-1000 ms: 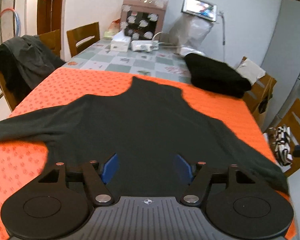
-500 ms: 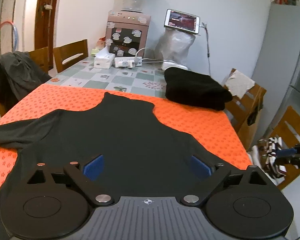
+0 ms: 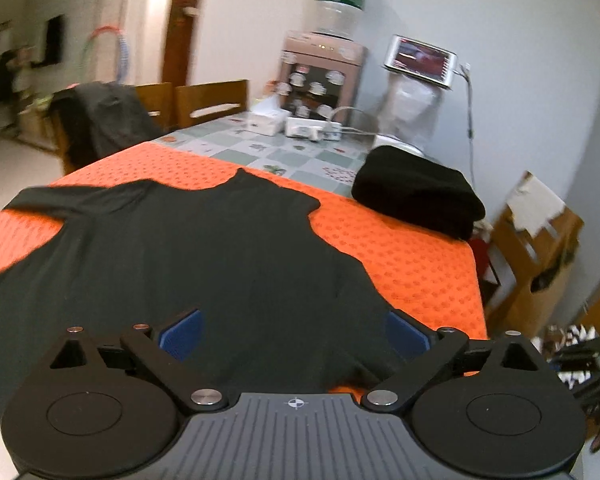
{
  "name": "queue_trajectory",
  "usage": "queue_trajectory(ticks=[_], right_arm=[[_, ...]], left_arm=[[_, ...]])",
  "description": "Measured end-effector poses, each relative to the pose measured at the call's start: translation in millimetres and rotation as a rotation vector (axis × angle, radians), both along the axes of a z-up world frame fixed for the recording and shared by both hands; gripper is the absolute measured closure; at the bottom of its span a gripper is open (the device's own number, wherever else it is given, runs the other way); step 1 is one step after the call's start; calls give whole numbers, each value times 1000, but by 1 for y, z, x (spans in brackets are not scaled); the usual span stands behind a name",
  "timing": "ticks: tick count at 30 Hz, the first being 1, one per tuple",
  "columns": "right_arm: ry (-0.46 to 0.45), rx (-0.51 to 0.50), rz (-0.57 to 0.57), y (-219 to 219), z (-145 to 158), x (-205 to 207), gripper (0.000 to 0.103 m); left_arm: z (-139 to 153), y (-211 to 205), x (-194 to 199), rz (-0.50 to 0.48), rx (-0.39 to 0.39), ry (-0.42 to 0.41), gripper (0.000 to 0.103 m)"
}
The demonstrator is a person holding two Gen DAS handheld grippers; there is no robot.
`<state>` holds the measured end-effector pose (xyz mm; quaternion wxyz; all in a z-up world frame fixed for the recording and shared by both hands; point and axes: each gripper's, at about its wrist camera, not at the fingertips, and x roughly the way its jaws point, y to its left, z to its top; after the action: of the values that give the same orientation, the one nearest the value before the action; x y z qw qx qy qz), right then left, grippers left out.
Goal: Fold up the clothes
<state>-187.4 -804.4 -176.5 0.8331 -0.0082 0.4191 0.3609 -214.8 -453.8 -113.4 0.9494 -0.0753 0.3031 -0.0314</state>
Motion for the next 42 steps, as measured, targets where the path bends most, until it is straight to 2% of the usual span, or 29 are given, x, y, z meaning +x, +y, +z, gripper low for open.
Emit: queue_trajectory(ticks=[7, 10, 16, 24, 25, 26, 27, 28, 32, 38, 42], right_arm=[[15, 26, 209, -15, -14, -1, 45], [26, 33, 265, -20, -19, -3, 45], [69, 30, 357, -22, -39, -7, 45], [118, 27, 431, -9, -61, -8, 48], [127, 27, 444, -7, -63, -9, 50], [136, 28, 457, -5, -64, -10, 63], [145, 28, 471, -4, -65, -11, 86], [154, 28, 484, -2, -67, -12, 96], [102, -12, 432, -9, -42, -23, 97], [-61, -139, 278, -36, 33, -36, 98], [-119, -171, 216, -41, 71, -45, 97]], left_arm=[[-1, -49, -44, 150, -7, 19, 5], [1, -65, -61, 181, 6, 29, 5], [6, -83, -88, 252, 21, 59, 5], [12, -94, -111, 278, 54, 73, 5], [12, -95, -112, 278, 54, 74, 5], [12, -96, -113, 277, 53, 75, 5], [11, -96, -113, 276, 53, 76, 5], [11, -97, -112, 271, 50, 75, 5], [8, -101, -109, 250, 41, 68, 5], [2, -105, -102, 220, 32, 62, 5], [-1, -108, -98, 199, 26, 59, 5]])
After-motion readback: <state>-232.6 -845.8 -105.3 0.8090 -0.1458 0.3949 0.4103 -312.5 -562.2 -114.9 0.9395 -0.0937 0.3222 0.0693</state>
